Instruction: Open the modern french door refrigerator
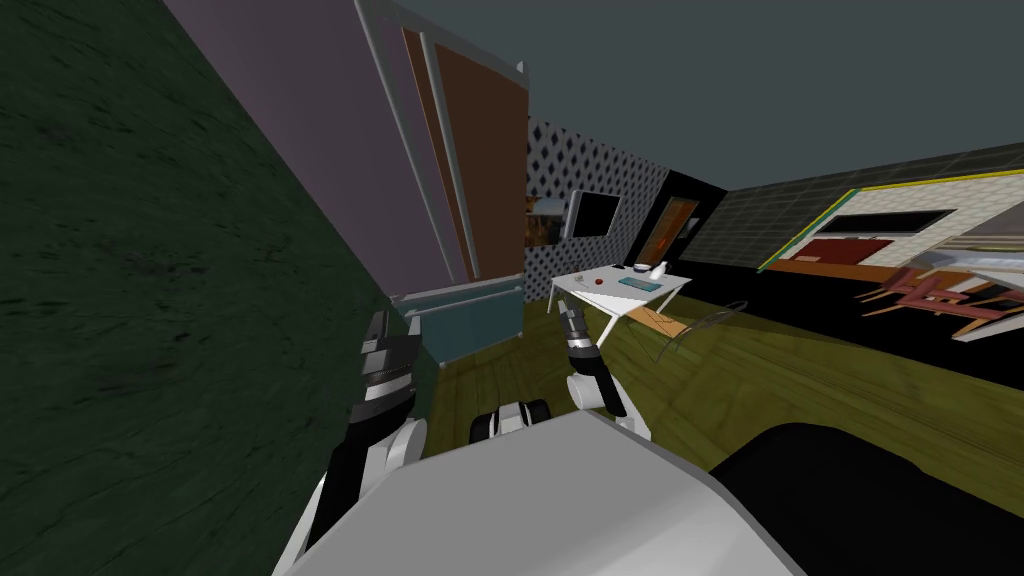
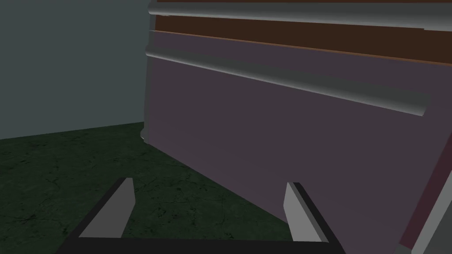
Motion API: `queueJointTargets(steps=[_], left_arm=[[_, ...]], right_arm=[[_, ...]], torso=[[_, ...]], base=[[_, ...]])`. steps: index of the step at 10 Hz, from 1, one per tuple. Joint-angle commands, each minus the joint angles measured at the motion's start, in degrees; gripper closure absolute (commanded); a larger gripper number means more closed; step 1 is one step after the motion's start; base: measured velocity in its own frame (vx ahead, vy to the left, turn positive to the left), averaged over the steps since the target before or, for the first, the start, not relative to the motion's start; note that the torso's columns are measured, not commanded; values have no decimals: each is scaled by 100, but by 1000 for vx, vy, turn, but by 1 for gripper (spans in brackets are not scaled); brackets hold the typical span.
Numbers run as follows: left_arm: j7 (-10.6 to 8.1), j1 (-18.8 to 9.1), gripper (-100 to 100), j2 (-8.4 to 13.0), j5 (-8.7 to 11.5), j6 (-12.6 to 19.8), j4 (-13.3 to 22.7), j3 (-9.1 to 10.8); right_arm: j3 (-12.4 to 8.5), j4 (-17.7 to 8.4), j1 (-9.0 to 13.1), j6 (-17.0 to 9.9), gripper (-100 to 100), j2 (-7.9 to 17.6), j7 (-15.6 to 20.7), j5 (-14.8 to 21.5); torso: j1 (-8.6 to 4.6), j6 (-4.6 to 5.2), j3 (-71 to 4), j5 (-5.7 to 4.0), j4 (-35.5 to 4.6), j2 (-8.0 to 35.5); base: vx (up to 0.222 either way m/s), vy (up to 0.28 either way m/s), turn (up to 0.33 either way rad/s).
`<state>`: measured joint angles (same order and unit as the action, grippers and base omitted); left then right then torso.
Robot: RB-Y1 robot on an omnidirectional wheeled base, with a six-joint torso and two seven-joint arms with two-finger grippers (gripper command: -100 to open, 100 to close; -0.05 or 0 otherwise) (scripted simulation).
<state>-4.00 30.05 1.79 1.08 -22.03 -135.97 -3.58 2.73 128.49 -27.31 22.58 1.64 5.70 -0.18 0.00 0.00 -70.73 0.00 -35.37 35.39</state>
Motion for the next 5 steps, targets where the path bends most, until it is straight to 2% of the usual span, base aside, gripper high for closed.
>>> queueJointTargets(steps=[1,2,5], left_arm=[[-1,-30,-100,215,4,-81,143,14],[-1,-48,-100,298,7,-134,232,23],[-4,-123,-100,493,19,-349,589,60]], right_arm=[[0,0,0,0,0,0,0,0],[0,-2,-1,-1,0,0,0,0],[0,-3,-2,-1,0,0,0,0]], torso=[[0,0,-846,0,-423,423],[4,0,-1247,1,-609,605],[3,0,-1386,1,-688,684]], base=[[46,7,2],[73,12,2],[74,20,2]])
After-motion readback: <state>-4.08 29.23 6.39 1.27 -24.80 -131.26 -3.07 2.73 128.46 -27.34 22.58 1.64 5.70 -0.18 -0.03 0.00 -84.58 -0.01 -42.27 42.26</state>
